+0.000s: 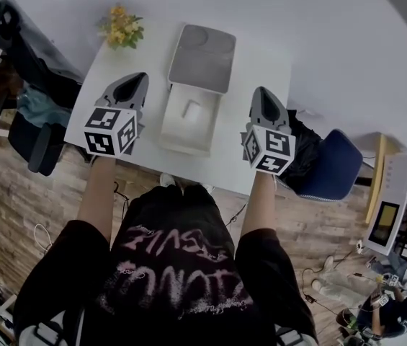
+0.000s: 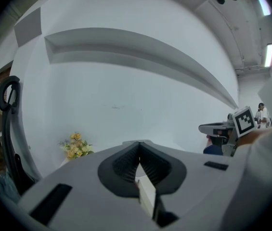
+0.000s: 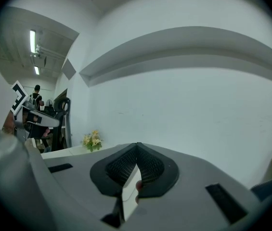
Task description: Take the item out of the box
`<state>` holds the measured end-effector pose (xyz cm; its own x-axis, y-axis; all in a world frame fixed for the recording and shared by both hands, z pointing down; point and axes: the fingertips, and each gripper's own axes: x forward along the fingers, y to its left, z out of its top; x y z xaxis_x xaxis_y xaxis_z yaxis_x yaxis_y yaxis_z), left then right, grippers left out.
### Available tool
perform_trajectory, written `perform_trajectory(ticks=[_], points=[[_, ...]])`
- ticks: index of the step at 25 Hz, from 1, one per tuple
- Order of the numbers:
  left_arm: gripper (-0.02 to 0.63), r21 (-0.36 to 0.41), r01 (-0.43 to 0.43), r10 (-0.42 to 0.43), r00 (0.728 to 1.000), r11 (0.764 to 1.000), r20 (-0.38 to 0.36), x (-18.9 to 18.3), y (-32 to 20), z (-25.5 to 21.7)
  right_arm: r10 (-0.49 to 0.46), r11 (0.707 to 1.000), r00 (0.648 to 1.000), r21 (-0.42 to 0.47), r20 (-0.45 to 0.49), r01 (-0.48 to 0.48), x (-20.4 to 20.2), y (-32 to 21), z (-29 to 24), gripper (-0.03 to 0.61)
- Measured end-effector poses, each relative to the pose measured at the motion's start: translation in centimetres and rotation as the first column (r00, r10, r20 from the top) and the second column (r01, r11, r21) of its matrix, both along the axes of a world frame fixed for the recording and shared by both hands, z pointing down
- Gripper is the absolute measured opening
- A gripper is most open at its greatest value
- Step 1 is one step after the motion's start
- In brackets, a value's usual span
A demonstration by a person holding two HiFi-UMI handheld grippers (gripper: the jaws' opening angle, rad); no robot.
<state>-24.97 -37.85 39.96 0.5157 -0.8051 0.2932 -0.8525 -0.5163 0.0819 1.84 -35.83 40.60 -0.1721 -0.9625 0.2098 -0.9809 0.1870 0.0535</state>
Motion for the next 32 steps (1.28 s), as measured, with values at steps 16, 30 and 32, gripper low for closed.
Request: perform_trajectory(ticks=[16,30,32], points=[[0.002,-0.047,-0.007,0.009,0.999,0.999,0.035,4.1,-0.1,1.4,-0.062,0.998,0.997,-0.004,0.052,0.062,1.7,-1.4,1.6,0.009],[0.002,-0.138,0.009,0.002,0.997,0.99,0.077,8.1,0.5,4.9,-0.107,0.993,0.988,-0.041,0.108,0.112,4.1,-2.6,4.8,0.009],[0.002,-0.164,0.001,0.013,0.996,0.986,0.087,8.9,0.8,5.7,-0.112,0.992,0.987,-0.044,0.114,0.118,4.2,-2.5,5.1,0.009]])
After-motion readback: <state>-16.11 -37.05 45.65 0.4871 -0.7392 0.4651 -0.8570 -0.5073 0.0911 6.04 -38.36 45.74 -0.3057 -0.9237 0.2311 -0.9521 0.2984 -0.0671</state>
